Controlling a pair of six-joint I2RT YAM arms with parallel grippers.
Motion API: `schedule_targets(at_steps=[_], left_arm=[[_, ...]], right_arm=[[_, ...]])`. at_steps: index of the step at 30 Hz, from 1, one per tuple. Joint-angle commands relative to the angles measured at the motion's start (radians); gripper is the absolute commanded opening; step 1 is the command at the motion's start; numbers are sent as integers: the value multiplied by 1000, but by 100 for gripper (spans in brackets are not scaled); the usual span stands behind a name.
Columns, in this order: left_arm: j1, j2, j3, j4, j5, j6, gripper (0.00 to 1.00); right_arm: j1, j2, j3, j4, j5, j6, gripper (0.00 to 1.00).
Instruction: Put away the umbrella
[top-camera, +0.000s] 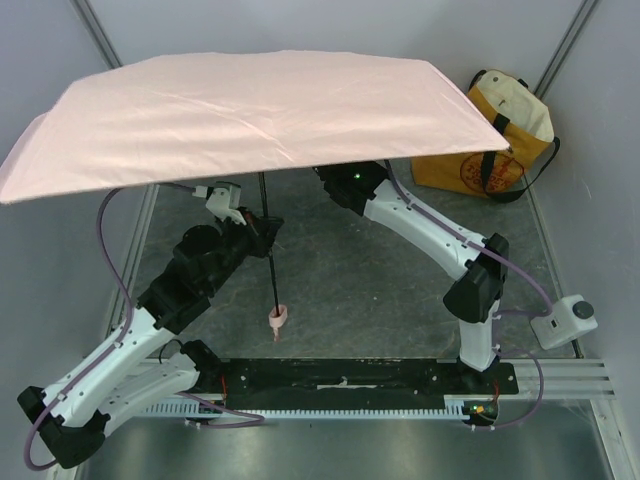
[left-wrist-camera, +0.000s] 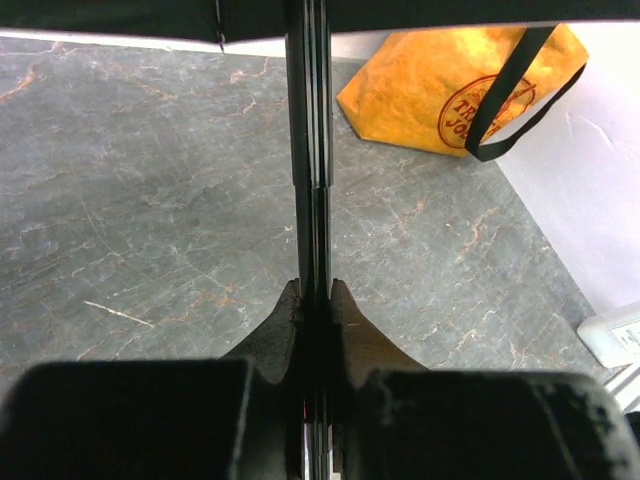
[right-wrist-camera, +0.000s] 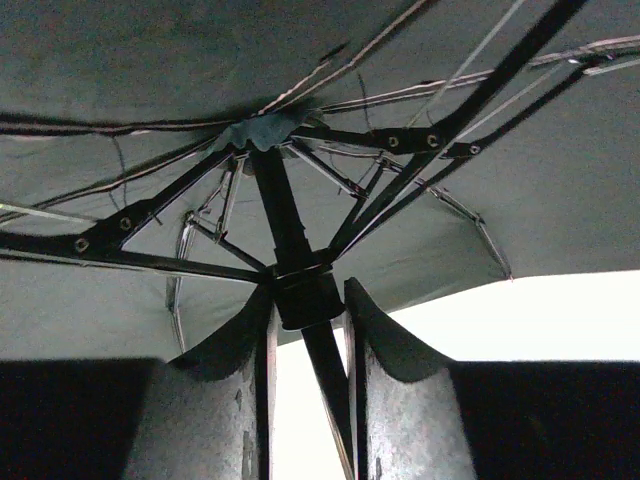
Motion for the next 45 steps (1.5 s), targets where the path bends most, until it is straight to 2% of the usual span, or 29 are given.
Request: schedule_targets(at_steps=[1,3,8,11,17,20,24,29,33,37,41,45], left_arm=[[-7,-37,-7,75,30,50,2],[-7,-42,-8,75,24,50,2],[-7,-24,16,73,24,51,1],[-7,3,48,59,11,45,2],[-7,41,97,52,-84,62,1],[-9,59,107,62,-94,73,2],[-7,66,108,87,-94,67,1],[-9,59,123,99,-88,56,2],[-7,44,125,113,-68,39,1],[-7,18,53,194,-78,18,2],[-9,65,117,182,-8,50,2],[-7,55,145,170,-12,54,2]], right_arm=[[-14,7,24,70,92,6,17],[-14,10,24,63,99,8,1],[-16,22,40,53,52,-1,0],[-7,-24,-68,142,8,5,0],[53,-180,-390,249,20,82,0],[87,-220,-462,263,26,80,0],[148,-251,-511,269,11,-6,0],[193,-308,-663,328,38,-12,0],[233,-309,-680,305,81,-52,0],[235,-300,-622,277,92,-18,0],[306,-260,-580,263,37,-15,0],[323,-286,-646,237,46,-52,0]])
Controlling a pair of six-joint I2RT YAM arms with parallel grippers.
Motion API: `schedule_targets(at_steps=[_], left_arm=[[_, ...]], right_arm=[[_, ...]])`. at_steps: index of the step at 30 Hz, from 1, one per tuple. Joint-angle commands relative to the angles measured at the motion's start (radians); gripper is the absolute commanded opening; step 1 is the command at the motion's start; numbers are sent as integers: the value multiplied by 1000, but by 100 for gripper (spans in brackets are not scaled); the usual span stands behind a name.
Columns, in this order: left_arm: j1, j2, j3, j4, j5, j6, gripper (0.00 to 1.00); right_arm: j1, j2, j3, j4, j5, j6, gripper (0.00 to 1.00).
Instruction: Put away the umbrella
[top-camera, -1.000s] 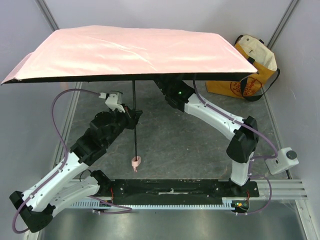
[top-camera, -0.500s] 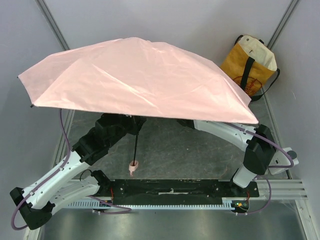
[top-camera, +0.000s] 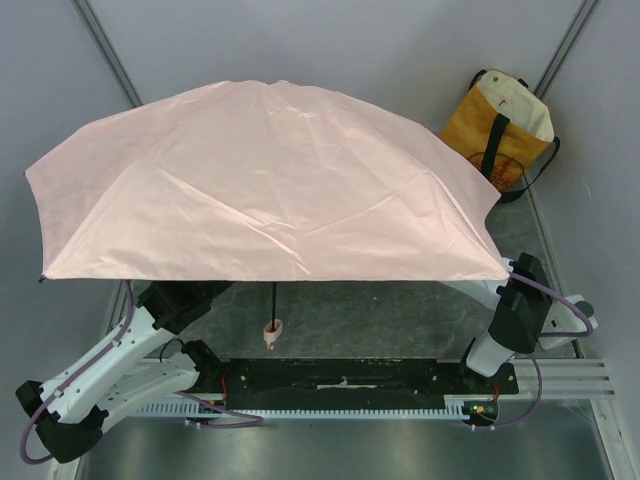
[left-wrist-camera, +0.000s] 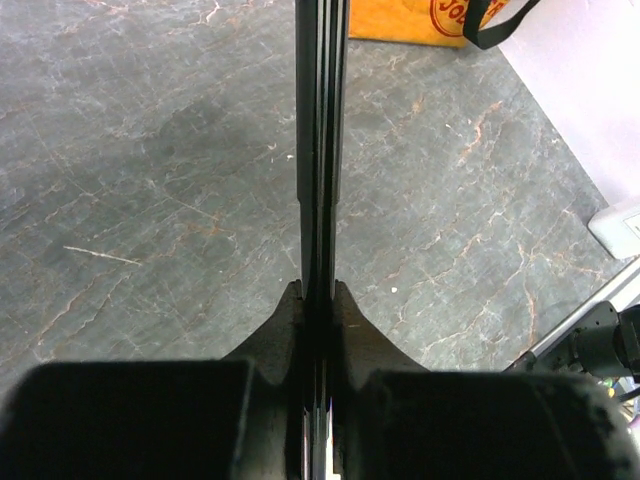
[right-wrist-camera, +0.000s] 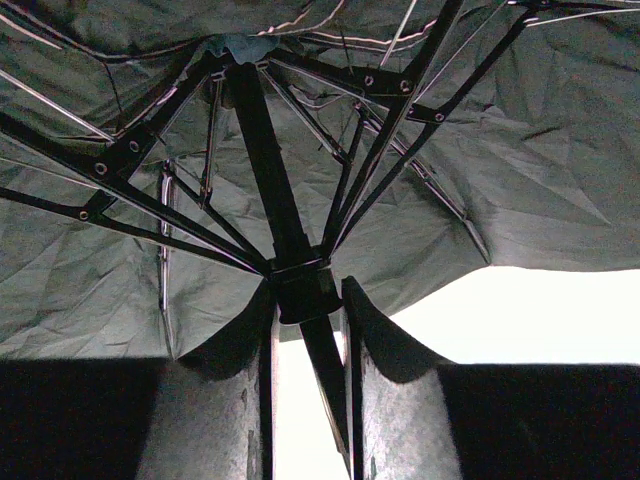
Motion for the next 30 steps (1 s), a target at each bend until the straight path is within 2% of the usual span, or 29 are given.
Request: schedule_targets(at_steps=[1,4,6,8,10,14,20,26,27,30], left_arm=[[31,19,108,322,-97,-4,2],[31,-15,145,262,-74,-50,2],[31,-44,169,238,-51,-93,2],[31,-59,148,291,-33,-92,2],[31,-49,148,296,-51,-71,2],[31,-29,145,293,-77,-54,2],[31,-35,114,247,-24,-94,3],[33,-148,27,126,100,-124,51],[31,-176,7,113,134,-130,57],[31,-251,-39,51,231,-161,65]], right_arm=[[194,-20,-93,-158,-206,70,0],[172,-59,-141,-239,-181,-12,0],[113,-79,-241,-144,-312,-7,0],[123,-58,-218,-169,-374,-27,0],[157,-51,-223,-174,-348,-33,0],[140,-64,-222,-194,-337,17,0],[62,-97,-231,-66,-391,141,0],[-35,-111,-206,-16,-425,247,0],[-56,-107,-211,0,-432,273,0],[-95,-91,-207,24,-442,326,0]])
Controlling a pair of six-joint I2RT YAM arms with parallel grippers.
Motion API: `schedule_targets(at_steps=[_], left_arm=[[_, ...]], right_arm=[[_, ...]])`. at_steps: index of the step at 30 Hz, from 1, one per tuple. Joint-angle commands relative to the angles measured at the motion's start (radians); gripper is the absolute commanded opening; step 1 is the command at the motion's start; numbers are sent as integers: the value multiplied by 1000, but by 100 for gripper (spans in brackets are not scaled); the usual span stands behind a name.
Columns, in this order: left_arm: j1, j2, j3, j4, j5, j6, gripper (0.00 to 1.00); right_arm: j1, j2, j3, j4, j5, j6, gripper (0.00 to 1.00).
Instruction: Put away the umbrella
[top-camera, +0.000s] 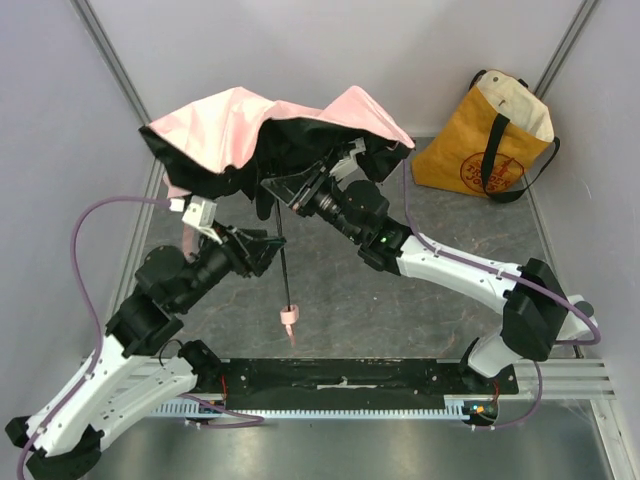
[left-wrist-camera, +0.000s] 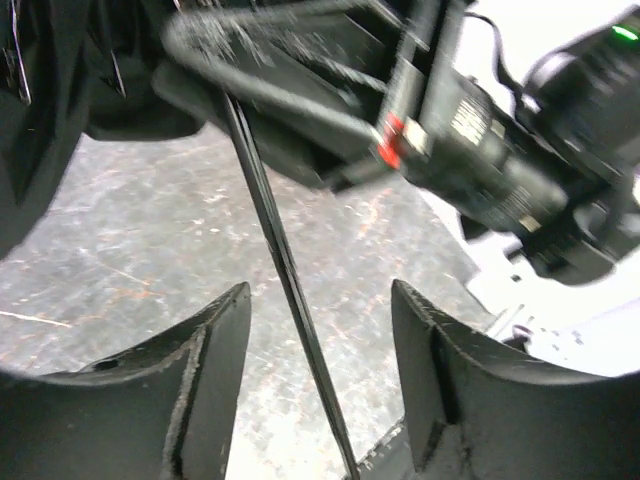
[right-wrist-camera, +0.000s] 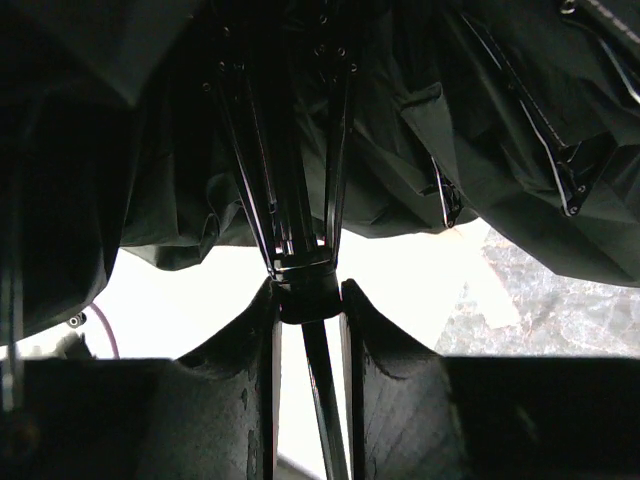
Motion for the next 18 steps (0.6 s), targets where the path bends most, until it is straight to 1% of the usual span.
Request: schedule_targets(at_steps=[1,4,6,8,11,13,15,16,17,18], left_arm=[[-6,-105,-54,-35,179,-59,66],[-5,-149,-70,-101,233,-98,71],[-5,-164,-103,-95,260,-155,75],[-5,-160,-157,-35,285,-191,88],[-5,-99,-180,22,300,-211,88],[-5,-39,-182,28,308,-208,87],[-5,10,-188,40,314,-202,81],[-6,24,-198,62,325,-203,76],[-5,36,-212,100,346,-209,60],[-5,41,-224,132,362,-212,40]], right_arm=[[-53,5,22,99,-43,112,0],[-76,14,8,127,-60,133,0],[-84,16,-16,165,-62,149,0],[-84,25,-44,241,-76,175,0],[-84,34,-67,281,-79,201,0],[-85,17,-96,305,-79,212,0],[-87,-6,-102,286,-71,198,0],[-85,-12,-99,273,-73,184,0],[-85,-18,-93,257,-74,172,0],[-85,-26,-95,246,-76,160,0]])
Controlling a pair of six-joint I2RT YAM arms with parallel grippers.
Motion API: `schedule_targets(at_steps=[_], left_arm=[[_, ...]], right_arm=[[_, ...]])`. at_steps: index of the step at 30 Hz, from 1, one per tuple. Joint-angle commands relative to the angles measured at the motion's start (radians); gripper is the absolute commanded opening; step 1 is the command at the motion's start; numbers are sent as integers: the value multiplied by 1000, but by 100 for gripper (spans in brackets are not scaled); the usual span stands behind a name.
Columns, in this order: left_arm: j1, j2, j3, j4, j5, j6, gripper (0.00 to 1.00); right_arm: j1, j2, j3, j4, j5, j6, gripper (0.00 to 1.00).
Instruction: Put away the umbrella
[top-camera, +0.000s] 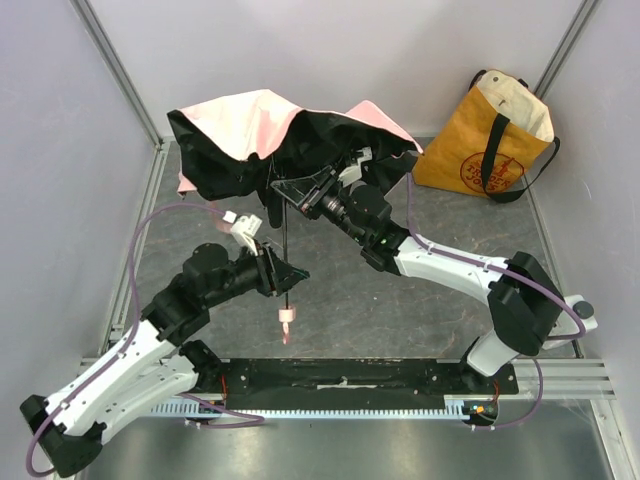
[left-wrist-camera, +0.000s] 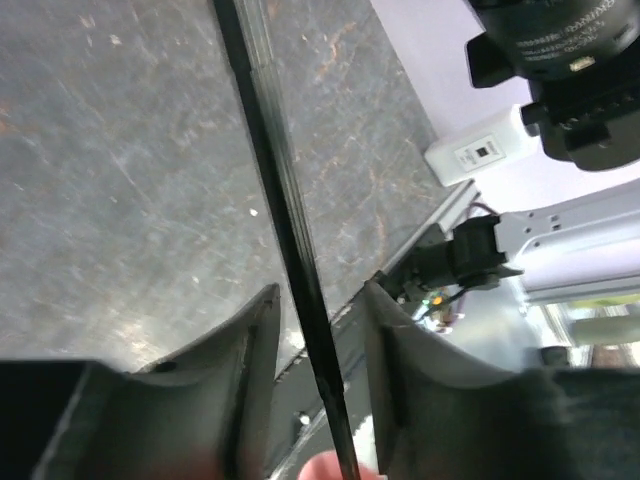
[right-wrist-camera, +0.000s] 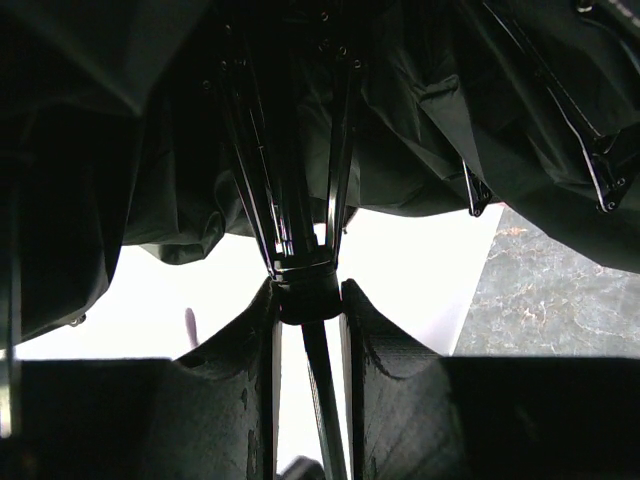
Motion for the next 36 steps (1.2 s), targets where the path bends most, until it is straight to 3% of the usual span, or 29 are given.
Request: schedule_targets(at_steps=[1,3,4,9,23,31,36], left_arm=[[-4,36,-37,160,83,-41,22],[-4,38,-30,162,38,-38,3],[-4,38,-25,157,3,-28,2],[-4,44,-13,174,-164,14,2],[-4,147,10,335,-233,86,2],[-4,45,46,383,-111,83,2],[-4,74,7,432,-194,81,2]], right_arm=[[1,-74,14,79,-14,-31,0],[-1,-94,-3,41,-7,-52,0],[-1,-106,-17,30,-2,-61,0],[20,-153,-141,58,18,-49,0],[111,-137,-244,68,41,-106,0],[112,-149,-292,-51,79,-311,0],[134,-99,-301,84,-6,-229,0]])
